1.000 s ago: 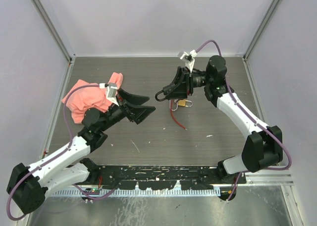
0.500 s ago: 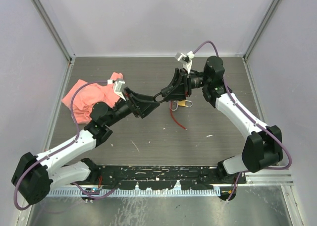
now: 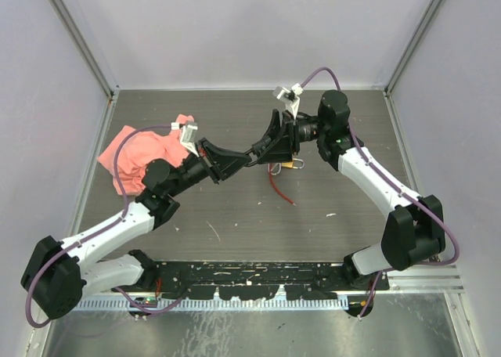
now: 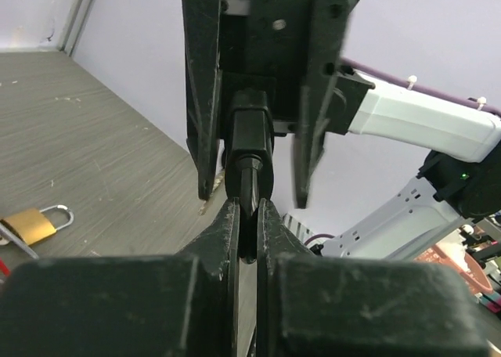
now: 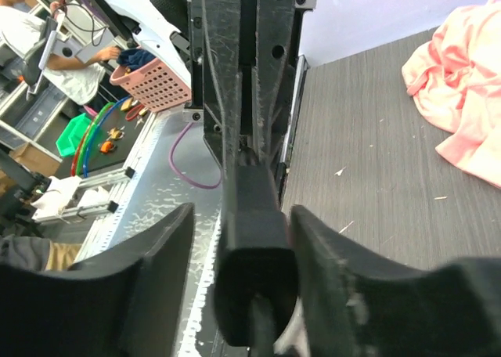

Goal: Lock with the key
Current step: Remove the key from the lock.

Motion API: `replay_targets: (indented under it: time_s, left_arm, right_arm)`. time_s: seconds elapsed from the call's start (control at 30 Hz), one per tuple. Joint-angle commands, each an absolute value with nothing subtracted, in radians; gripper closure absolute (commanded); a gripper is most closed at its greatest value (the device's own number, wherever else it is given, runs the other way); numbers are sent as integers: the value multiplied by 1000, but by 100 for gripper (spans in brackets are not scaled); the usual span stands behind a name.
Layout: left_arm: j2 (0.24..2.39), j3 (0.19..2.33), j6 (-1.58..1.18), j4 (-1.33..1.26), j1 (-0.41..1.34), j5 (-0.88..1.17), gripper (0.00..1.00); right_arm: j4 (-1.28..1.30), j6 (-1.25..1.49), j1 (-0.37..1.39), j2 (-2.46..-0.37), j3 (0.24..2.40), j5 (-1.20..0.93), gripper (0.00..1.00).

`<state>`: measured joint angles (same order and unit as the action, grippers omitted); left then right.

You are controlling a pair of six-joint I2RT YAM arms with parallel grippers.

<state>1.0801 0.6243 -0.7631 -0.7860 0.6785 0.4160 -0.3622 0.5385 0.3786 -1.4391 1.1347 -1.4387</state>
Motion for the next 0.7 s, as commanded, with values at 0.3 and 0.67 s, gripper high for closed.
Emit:
replay_targets:
  time_s: [0.3,0.67]
  left_arm:
    - [848,459,-809,-721,526,503,100]
    - [831,539,-721,-634,407,838,100]
  right_arm:
    - [-257,372,208,-1404,1195,-1410,8]
    - [-196,67,303,-1367,1044,-1397,8]
